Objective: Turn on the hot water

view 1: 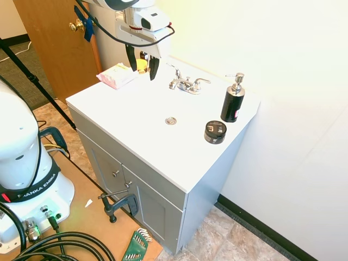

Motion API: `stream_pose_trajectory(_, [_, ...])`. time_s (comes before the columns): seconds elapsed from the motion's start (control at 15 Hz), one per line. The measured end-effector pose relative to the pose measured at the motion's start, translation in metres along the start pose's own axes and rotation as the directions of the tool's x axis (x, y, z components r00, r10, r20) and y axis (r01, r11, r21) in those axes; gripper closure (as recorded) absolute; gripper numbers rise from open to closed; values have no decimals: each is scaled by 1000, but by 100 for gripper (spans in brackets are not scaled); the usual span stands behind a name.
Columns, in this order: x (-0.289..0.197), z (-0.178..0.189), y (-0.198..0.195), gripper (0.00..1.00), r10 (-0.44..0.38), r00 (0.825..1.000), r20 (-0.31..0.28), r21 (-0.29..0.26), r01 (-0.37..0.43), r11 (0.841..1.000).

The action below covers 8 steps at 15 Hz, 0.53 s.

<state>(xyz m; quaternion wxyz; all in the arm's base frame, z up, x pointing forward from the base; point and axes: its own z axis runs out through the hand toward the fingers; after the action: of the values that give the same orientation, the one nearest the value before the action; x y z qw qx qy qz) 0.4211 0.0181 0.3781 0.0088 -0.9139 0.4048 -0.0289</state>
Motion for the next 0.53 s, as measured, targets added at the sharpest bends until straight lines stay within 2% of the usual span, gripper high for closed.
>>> stream_pose_trajectory(0.27, [-2, 5, -9, 0, -3, 1000, -30, 7, 3, 1000])
stream_pose_trajectory(0.4, [-6, 9, -28, 0, 18, 996, -82, 17, -16, 1000])
stream_pose_trajectory(0.53, [-7, 11, -54, 0, 58, 986, -157, 55, -50, 997])
